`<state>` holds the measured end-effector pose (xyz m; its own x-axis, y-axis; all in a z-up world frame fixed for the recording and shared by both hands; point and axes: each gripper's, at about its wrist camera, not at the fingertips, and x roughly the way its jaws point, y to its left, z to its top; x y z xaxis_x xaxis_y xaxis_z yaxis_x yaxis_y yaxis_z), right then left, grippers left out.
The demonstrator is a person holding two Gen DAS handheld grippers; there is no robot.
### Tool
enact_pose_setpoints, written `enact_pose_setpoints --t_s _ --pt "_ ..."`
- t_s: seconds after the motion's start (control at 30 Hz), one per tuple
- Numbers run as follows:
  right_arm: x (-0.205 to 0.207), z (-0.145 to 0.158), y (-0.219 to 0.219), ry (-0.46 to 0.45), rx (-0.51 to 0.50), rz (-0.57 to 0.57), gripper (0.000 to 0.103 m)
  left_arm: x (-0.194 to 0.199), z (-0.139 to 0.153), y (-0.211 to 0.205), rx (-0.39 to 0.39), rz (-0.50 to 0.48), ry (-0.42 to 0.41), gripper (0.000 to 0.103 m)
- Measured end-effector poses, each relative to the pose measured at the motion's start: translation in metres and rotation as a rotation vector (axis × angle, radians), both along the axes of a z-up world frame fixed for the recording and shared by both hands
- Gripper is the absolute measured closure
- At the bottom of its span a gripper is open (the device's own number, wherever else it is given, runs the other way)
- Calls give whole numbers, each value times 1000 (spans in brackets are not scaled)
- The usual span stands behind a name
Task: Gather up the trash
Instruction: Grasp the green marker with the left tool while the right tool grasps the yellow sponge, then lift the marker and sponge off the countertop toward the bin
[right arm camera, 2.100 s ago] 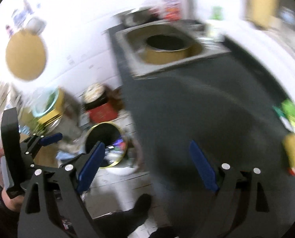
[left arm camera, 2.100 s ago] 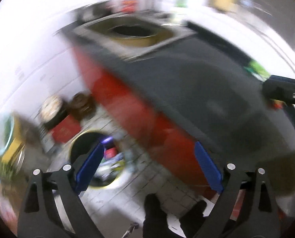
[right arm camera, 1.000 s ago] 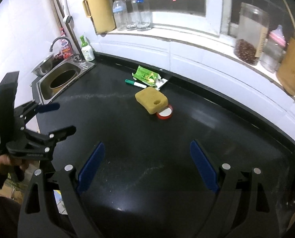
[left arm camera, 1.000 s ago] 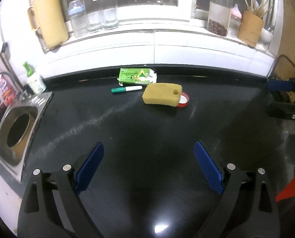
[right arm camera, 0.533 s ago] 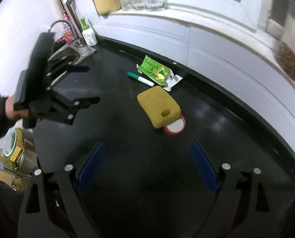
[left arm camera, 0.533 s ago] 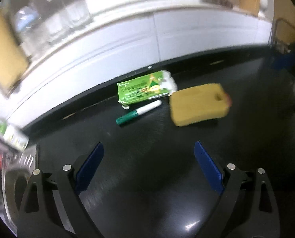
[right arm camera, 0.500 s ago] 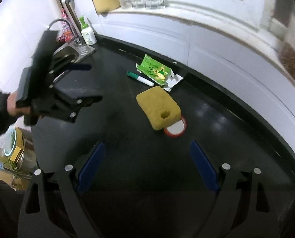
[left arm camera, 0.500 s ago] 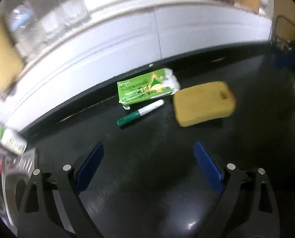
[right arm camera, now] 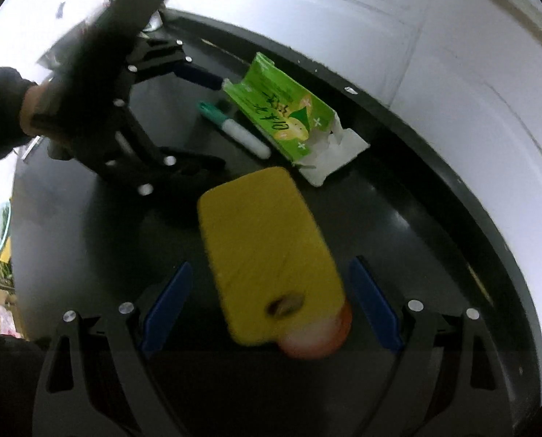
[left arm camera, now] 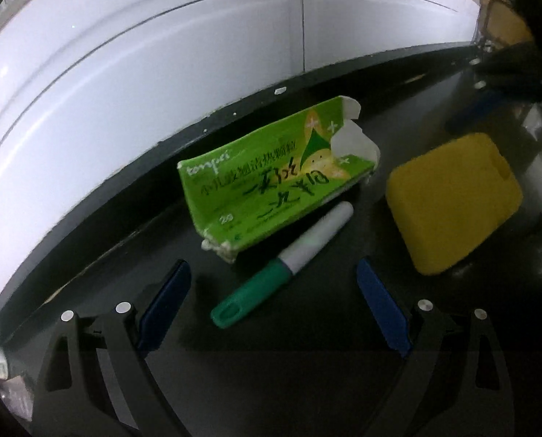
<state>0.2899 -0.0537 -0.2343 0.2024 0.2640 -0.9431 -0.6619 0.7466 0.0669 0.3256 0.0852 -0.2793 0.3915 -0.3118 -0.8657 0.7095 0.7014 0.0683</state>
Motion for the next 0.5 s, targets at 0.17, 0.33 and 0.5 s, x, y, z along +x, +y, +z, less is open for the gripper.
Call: enact_pose_setpoints --t_s 0.17,0.33,0.5 --pt "8 -16 7 40 -6 57 35 -11 3 1 -55 -33 18 37" --pt "-3 -16 11 16 -7 103 48 -25 8 -3 -36 -13 22 79" --pt "-20 0 6 -10 6 96 55 -48 15 -8 -8 36 61 90"
